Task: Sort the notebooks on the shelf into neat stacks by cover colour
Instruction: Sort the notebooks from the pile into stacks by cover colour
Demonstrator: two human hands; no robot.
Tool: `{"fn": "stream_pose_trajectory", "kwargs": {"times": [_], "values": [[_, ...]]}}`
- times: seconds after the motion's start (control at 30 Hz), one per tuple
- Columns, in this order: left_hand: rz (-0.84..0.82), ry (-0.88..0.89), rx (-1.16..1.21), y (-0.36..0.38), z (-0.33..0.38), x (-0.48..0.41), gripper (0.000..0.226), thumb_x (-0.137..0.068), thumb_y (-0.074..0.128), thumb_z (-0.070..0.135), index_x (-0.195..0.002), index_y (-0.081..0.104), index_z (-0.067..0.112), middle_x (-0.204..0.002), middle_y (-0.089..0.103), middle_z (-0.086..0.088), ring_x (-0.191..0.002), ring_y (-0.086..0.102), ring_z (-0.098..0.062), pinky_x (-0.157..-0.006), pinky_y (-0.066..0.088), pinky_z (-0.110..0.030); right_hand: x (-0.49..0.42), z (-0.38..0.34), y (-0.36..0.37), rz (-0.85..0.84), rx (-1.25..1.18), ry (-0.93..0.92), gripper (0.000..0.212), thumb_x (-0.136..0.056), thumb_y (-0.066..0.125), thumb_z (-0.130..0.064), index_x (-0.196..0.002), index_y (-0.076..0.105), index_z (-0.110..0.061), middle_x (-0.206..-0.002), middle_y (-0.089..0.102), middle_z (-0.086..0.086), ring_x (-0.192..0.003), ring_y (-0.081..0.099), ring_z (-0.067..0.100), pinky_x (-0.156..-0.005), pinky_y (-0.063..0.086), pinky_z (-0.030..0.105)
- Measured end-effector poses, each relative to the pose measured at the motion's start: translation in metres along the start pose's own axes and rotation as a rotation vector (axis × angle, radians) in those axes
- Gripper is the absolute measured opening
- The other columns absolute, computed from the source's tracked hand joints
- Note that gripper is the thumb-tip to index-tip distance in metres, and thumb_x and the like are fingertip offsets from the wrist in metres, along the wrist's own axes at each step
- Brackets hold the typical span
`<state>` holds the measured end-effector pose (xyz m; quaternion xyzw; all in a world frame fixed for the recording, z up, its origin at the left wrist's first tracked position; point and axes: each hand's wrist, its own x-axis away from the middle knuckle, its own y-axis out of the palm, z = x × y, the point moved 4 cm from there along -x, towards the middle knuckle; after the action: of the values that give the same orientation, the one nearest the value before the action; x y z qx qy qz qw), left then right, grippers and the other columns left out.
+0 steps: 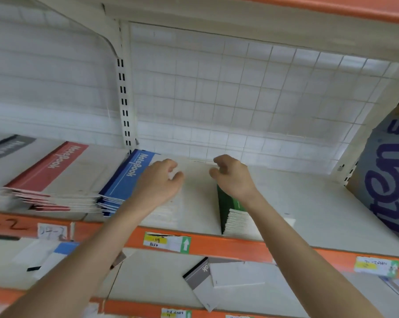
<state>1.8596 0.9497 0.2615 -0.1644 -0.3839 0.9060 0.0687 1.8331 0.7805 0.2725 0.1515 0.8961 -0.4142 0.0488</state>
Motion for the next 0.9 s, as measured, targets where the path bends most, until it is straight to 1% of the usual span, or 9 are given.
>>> {"fn": "stream_pose_trajectory", "kwargs": {"times": [0.17, 0.27, 0.33, 0.43, 0.53, 0.63, 0.8, 0.87, 0.9], "values": [[-0.003, 0.054, -0.358, -0.03, -0.055, 0.007, 0.049, -0.094, 0.044, 0.039, -0.135, 0.049, 0.013, -0.137, 0.049, -0.006, -0.127, 0.043, -0.024, -0.1, 0.036, -0.032, 0.009, -0.025, 0.068, -0.274, -0.281, 0.3, 0.056, -0.093, 0.052, -0.034, -0.141, 0.031, -0.015, -0.138, 0.043, 0.008, -0.11, 0.046, 0.018, -0.089, 0.038, 0.028], [-0.098, 0.132, -0.493, -0.034, -0.075, 0.009, 0.069, -0.082, 0.028, 0.057, -0.139, 0.045, 0.02, -0.146, 0.039, -0.002, -0.135, 0.031, -0.021, -0.107, 0.028, -0.032, 0.013, -0.026, 0.095, -0.302, -0.423, 0.508, 0.067, -0.09, 0.056, -0.041, -0.143, 0.022, -0.017, -0.135, 0.044, 0.005, -0.103, 0.044, 0.017, -0.084, 0.042, 0.035], [-0.151, 0.185, -0.572, -0.033, -0.086, 0.011, 0.065, -0.088, 0.027, 0.059, -0.14, 0.043, 0.023, -0.15, 0.032, -0.001, -0.139, 0.025, -0.018, -0.109, 0.024, -0.033, 0.012, -0.027, 0.106, -0.275, -0.48, 0.617, 0.069, -0.085, 0.061, -0.045, -0.138, 0.028, -0.017, -0.127, 0.05, 0.006, -0.107, 0.05, 0.023, -0.088, 0.045, 0.043], [-0.132, 0.269, -0.582, -0.029, -0.098, 0.015, 0.062, -0.081, 0.028, 0.052, -0.111, 0.069, 0.017, -0.119, 0.063, -0.009, -0.114, 0.059, -0.025, -0.087, 0.048, -0.043, 0.008, -0.029, 0.111, -0.241, -0.444, 0.692, 0.054, -0.084, 0.065, -0.042, -0.12, 0.043, -0.008, -0.106, 0.053, 0.01, -0.093, 0.051, 0.026, -0.088, 0.042, 0.048], [-0.076, 0.318, -0.623, -0.025, -0.11, 0.015, 0.052, -0.08, 0.035, 0.046, -0.092, 0.074, 0.014, -0.098, 0.07, -0.011, -0.094, 0.067, -0.029, -0.07, 0.054, -0.041, 0.006, -0.03, 0.112, -0.268, -0.456, 0.735, 0.033, -0.085, 0.065, -0.036, -0.099, 0.051, -0.01, -0.083, 0.051, 0.008, -0.085, 0.052, 0.025, -0.095, 0.037, 0.049], [-0.061, 0.357, -0.598, -0.022, -0.111, 0.015, 0.052, -0.081, 0.035, 0.045, -0.093, 0.073, 0.011, -0.099, 0.069, -0.015, -0.096, 0.066, -0.031, -0.073, 0.053, -0.042, 0.006, -0.036, 0.115, -0.288, -0.429, 0.75, 0.031, -0.081, 0.068, -0.042, -0.084, 0.053, -0.015, -0.077, 0.054, 0.006, -0.071, 0.052, 0.022, -0.084, 0.041, 0.04], [-0.07, 0.35, -0.555, -0.023, -0.114, 0.014, 0.051, -0.083, 0.035, 0.043, -0.091, 0.072, 0.008, -0.095, 0.068, -0.017, -0.094, 0.066, -0.032, -0.071, 0.052, -0.04, 0.005, -0.039, 0.114, -0.321, -0.452, 0.797, 0.028, -0.085, 0.064, -0.041, -0.081, 0.055, -0.014, -0.057, 0.064, 0.001, -0.053, 0.062, 0.014, -0.047, 0.048, 0.02], [-0.07, 0.364, -0.545, -0.024, -0.114, 0.014, 0.05, -0.083, 0.035, 0.042, -0.091, 0.071, 0.008, -0.094, 0.068, -0.017, -0.093, 0.065, -0.032, -0.07, 0.051, -0.04, 0.002, -0.037, 0.117, -0.324, -0.435, 0.834, 0.036, -0.081, 0.065, -0.047, -0.088, 0.056, -0.013, -0.074, 0.066, 0.005, -0.077, 0.065, 0.021, -0.079, 0.053, 0.029], [-0.069, 0.367, -0.54, -0.025, -0.115, 0.014, 0.05, -0.083, 0.035, 0.042, -0.091, 0.071, 0.008, -0.093, 0.067, -0.017, -0.093, 0.065, -0.032, -0.07, 0.051, -0.04, 0.003, -0.042, 0.117, -0.333, -0.418, 0.833, 0.044, -0.075, 0.067, -0.053, -0.093, 0.057, -0.014, -0.087, 0.065, 0.008, -0.091, 0.062, 0.025, -0.093, 0.046, 0.038]]}}
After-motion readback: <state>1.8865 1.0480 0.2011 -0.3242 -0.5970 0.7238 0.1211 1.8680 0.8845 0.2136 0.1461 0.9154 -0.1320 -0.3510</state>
